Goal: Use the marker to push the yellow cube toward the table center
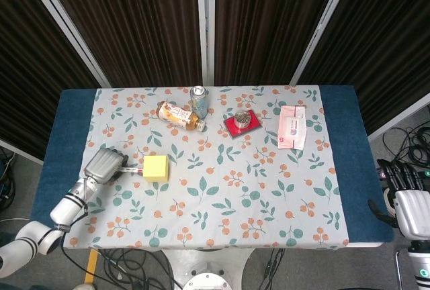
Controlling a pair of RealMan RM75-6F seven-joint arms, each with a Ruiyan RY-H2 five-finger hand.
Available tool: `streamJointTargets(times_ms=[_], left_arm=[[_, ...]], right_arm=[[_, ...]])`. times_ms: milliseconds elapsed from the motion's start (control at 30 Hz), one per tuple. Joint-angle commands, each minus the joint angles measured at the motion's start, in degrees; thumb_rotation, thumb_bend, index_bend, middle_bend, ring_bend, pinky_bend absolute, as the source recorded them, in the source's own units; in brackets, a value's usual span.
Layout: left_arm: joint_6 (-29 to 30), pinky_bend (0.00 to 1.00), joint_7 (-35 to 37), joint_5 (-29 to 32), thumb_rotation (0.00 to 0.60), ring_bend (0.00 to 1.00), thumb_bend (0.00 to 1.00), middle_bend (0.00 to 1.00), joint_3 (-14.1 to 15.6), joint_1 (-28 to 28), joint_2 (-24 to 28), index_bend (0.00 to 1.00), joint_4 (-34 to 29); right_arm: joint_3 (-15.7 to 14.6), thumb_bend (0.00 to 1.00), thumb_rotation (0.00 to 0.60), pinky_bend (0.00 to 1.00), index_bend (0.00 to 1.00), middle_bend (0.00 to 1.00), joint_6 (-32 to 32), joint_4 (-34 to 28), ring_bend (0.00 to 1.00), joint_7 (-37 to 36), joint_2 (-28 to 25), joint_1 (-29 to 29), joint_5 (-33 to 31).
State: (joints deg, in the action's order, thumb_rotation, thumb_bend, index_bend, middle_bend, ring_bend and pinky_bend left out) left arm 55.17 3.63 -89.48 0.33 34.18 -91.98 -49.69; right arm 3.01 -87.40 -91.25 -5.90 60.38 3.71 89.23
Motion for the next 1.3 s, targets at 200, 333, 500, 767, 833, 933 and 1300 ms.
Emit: streamJointTargets(times_ms=[200,333,500,767,833,933,1300], left_arm=[[-4.2,0.6,-5.7,3.5,0.6,0.52,0.48,0.72,-3.0,3.7,-0.4,0.68,-5.0],[-5.4,0.6,-7.9,5.0,0.6,0.52,0.48,0.72,-4.3,5.1,-0.9,0.68,-6.9],[-7.5,0.6,-10.5,6.7,0.6,0.52,0.48,0.72,-5.3,7.1,-2.1,0.68,-8.9],[-9.2,0.6,-14.4,8.3,0.6,0.52,0.48,0.72,-6.6,10.0,-4.0,0.68,-11.7],[-9.6,0.6,-15.5,8.9,0.6,0.52,0.48,0.72,-7.0,10.7,-4.3,0.68,-12.6],[-10.3,0.6,-17.4,10.0,0.6,0.52,0.48,0.72,-7.6,11.8,-4.9,0.68,-13.7],[-12.3,0.6,-22.7,14.5,0.6,0.52,0.48,0.72,-9.1,14.7,-7.7,0.68,-14.8]], right_arm=[[-0.1,0.2,0.6,0.0,0.0,0.1,-0.3,0.3,0.0,-0.5,-0.1,-0.3,0.0],[-0.1,0.2,0.6,0.0,0.0,0.1,-0.6,0.6,0.0,-0.8,-0.1,-0.5,0.2],[-0.2,0.2,0.6,0.0,0.0,0.1,-0.9,0.9,0.0,-1.2,-0.2,-0.7,0.3],[-0.3,0.2,0.6,0.0,0.0,0.11,-1.1,1.5,0.0,-2.0,-0.3,-1.0,0.2],[-0.3,0.2,0.6,0.0,0.0,0.11,-1.2,1.7,0.0,-2.3,-0.3,-1.1,0.1],[-0.3,0.2,0.6,0.0,0.0,0.11,-1.4,2.1,0.0,-2.7,-0.2,-1.3,0.2],[-0.4,0.2,0.6,0.0,0.0,0.11,-1.6,2.9,0.0,-3.7,-0.1,-1.6,0.2]])
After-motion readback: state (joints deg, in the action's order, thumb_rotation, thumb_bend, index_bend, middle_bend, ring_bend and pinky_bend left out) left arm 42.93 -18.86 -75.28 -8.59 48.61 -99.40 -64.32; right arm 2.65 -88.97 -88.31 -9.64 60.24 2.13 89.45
